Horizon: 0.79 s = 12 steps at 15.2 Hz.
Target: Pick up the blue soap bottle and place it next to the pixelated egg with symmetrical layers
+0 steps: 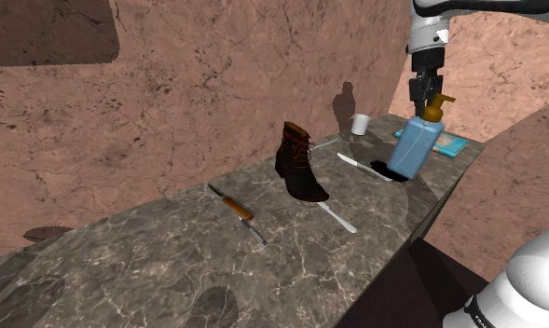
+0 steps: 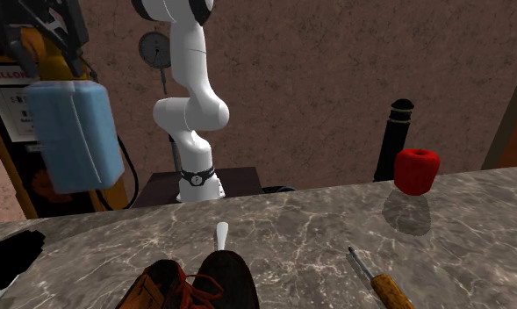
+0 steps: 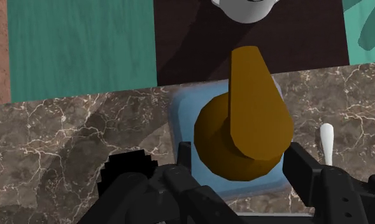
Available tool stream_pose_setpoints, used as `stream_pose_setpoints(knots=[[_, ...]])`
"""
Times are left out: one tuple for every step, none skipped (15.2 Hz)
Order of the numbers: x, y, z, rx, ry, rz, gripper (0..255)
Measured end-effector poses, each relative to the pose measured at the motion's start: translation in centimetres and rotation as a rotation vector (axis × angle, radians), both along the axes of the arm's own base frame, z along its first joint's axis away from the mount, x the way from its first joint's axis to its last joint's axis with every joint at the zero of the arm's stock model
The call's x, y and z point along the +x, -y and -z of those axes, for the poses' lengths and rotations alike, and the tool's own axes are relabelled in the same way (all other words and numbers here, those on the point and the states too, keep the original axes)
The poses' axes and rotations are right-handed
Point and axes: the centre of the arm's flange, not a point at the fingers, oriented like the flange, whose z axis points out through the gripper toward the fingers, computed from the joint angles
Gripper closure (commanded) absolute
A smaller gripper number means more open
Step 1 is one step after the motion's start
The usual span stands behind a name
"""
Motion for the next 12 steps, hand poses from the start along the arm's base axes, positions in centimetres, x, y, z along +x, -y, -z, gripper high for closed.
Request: stream_pose_setpoints(knots=[[-0.1, 1.4, -0.1, 0.000, 0.000, 0.000, 255], [-0.2, 2.5, 0.0, 0.000, 0.000, 0.000, 255], [-0.1, 3.0, 0.3, 0.000, 0.000, 0.000, 255], [-0.2, 3.3, 0.7, 0.000, 0.000, -0.001, 255], [-0.1, 3.5, 1.2, 0.000, 0.000, -0.001, 255], [-0.1, 3.4, 1.6, 0.000, -0.001, -0.001, 255], [-0.1, 3.5, 2.0, 0.000, -0.001, -0.001, 255], [0.0, 3.6, 2.6, 0.000, -0.001, -0.002, 255], [0.0, 3.6, 3.1, 0.000, -0.001, -0.002, 255], [0.0, 3.6, 3.5, 0.000, -0.001, -0.002, 255], [-0.2, 3.5, 4.1, 0.000, -0.001, -0.002, 255], [-0.2, 3.6, 4.7, 0.000, 0.000, -0.002, 255]])
